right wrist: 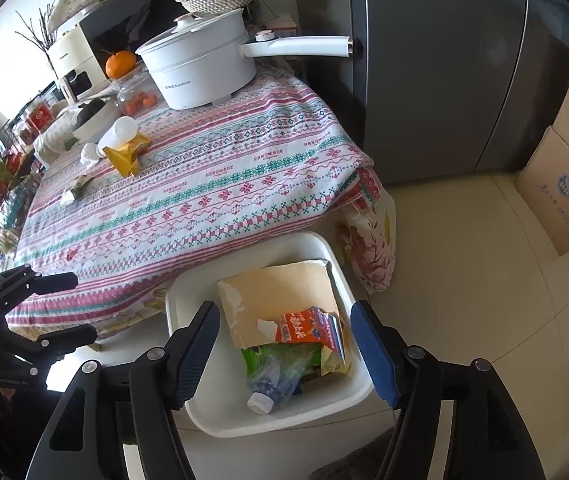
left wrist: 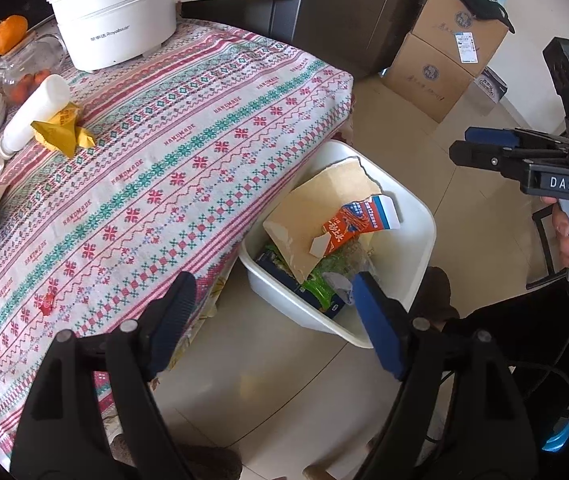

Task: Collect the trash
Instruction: 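Carry bottle and carton over the bin and open both tools to drop them, then grasp the nut snack bag with the left tool while the right tool grasps the yellow wrapper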

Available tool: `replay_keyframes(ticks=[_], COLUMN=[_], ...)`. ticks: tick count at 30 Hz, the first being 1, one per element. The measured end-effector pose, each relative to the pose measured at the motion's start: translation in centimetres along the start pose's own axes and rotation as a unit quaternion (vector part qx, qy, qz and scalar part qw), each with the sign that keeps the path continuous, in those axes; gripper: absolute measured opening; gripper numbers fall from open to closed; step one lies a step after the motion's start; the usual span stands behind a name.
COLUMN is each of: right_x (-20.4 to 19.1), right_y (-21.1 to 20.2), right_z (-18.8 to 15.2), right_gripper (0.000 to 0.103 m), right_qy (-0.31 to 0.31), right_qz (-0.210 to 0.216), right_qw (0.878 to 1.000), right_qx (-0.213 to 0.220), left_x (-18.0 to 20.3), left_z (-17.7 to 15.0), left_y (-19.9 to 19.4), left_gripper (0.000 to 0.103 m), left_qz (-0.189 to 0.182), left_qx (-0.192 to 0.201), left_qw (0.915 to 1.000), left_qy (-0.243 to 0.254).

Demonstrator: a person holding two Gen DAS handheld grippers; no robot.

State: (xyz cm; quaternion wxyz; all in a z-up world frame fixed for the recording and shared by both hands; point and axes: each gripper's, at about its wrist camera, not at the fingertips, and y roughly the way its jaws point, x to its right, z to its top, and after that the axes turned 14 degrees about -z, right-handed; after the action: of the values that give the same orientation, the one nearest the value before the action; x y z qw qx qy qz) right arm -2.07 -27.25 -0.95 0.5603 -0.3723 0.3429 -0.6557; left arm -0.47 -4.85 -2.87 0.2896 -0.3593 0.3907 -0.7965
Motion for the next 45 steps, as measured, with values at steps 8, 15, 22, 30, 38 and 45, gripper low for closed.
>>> replay_keyframes(ticks=[8, 15, 22, 30, 38, 45], right_x=[-3.4, -8.4, -13.2, -18.5, -22.8, -25.2], right_y=[0.2, 0.7, 2.2, 5.6, 9.5, 11.6], right_z=[2.4, 5.2, 7.8, 10.7, 12.2, 12.4], right_gripper=[0.077, 0.08, 0.081, 0.082, 0.082, 0.082], right_qy=[-0.019, -0.052, -0.065, -0.059, -0.029, -0.033], right_qz=[0.002, -0.003, 0.009, 0.006, 0.014, 0.017], right_qw=[1.0, 0.998, 0.997, 0.998, 0.999, 0.998], right_qx=[0.01, 0.028, 0.033, 0.035, 0.029, 0.045], left_x=[-4.7, -11.1, -18.8, -26.1, -29.9, -31.3], left_z=[1.1, 2.5, 3.2, 3.0, 2.2, 0.6], left_y=[-2.6, -5.1, -7.1, -6.6, -5.6, -5.8], left_gripper=[0.082, 0.085, 0.085, 0.085, 0.064, 0.002], left_qz=[0.038, 0.136, 0.21, 0.267, 0.251, 0.202], left_qx=[0.031, 0.073, 0.109, 0.128, 0.137, 0.134], left_qw=[0.9973, 0.9825, 0.9541, 0.9271, 0.9207, 0.9201], left_qy=[-0.055, -0.105, -0.184, -0.23, -0.266, -0.308])
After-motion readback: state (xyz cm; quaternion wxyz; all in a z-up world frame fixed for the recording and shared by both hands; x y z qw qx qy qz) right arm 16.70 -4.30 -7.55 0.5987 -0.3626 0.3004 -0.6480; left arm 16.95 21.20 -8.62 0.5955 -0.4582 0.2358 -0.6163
